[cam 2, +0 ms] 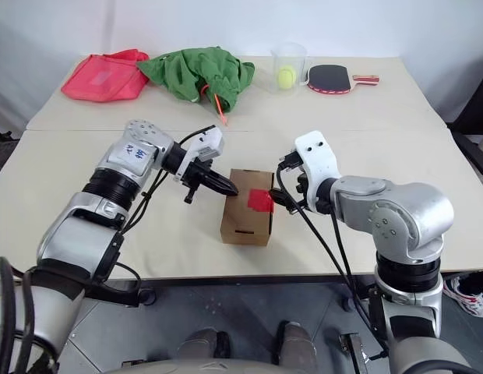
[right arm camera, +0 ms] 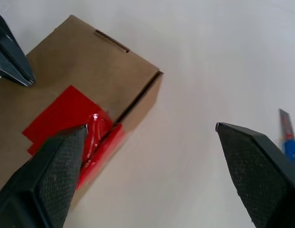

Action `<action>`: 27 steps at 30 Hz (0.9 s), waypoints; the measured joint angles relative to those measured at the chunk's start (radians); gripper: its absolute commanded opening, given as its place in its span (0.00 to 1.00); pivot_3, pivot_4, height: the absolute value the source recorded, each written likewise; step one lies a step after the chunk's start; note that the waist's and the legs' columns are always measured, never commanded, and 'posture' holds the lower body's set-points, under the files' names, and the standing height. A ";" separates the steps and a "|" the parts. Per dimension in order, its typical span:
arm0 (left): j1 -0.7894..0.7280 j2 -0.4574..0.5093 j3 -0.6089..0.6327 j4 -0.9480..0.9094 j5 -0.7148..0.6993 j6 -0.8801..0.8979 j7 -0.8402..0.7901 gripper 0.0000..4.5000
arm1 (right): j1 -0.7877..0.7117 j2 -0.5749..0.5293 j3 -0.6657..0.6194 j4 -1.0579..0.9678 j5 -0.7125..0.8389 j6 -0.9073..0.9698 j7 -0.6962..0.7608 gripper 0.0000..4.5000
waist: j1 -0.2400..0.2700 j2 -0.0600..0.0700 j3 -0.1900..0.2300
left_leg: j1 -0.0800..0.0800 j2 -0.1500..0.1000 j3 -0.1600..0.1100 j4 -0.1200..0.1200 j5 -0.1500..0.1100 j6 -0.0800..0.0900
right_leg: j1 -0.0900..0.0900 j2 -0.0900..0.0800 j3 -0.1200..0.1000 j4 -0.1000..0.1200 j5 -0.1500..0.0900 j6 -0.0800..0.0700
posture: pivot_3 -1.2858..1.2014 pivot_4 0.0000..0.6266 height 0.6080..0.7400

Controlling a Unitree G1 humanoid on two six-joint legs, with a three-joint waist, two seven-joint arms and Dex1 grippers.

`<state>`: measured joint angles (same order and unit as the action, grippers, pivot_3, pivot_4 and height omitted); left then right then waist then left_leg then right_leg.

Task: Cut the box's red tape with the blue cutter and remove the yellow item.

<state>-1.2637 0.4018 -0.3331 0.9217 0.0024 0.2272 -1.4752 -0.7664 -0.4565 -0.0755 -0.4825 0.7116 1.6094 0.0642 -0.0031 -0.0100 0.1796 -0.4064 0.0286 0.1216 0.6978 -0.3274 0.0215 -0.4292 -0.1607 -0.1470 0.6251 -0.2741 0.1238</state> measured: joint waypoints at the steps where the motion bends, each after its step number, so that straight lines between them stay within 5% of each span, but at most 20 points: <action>1: -0.006 -0.003 -0.001 0.008 0.009 -0.016 0.000 0.01 | 0.005 0.001 -0.001 0.002 0.018 0.000 -0.020 1.00 | 0.000 0.000 0.000 | 0.000 0.000 0.000 0.000 0.000 0.000 | 0.000 0.000 0.000 0.000 0.000 0.000 | 0.52 0.24 1.00; 27: -0.031 -0.038 0.016 0.082 0.056 -0.110 0.002 0.01 | 0.093 -0.072 0.015 0.023 0.185 -0.036 -0.165 1.00 | 0.004 -0.003 -0.002 | 0.001 0.000 -0.001 0.001 -0.001 0.002 | 0.002 0.000 0.000 0.000 0.000 0.000 | 0.52 0.24 1.00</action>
<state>-1.2944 0.3639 -0.3169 1.0039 0.0583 0.1167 -1.4734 -0.6737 -0.5283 -0.0610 -0.4590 0.8964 1.5739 -0.1011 0.0008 -0.0128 0.1772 -0.4052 0.0288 0.1204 0.6988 -0.3287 0.0239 -0.4269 -0.1612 -0.1469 0.6250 -0.2741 0.1238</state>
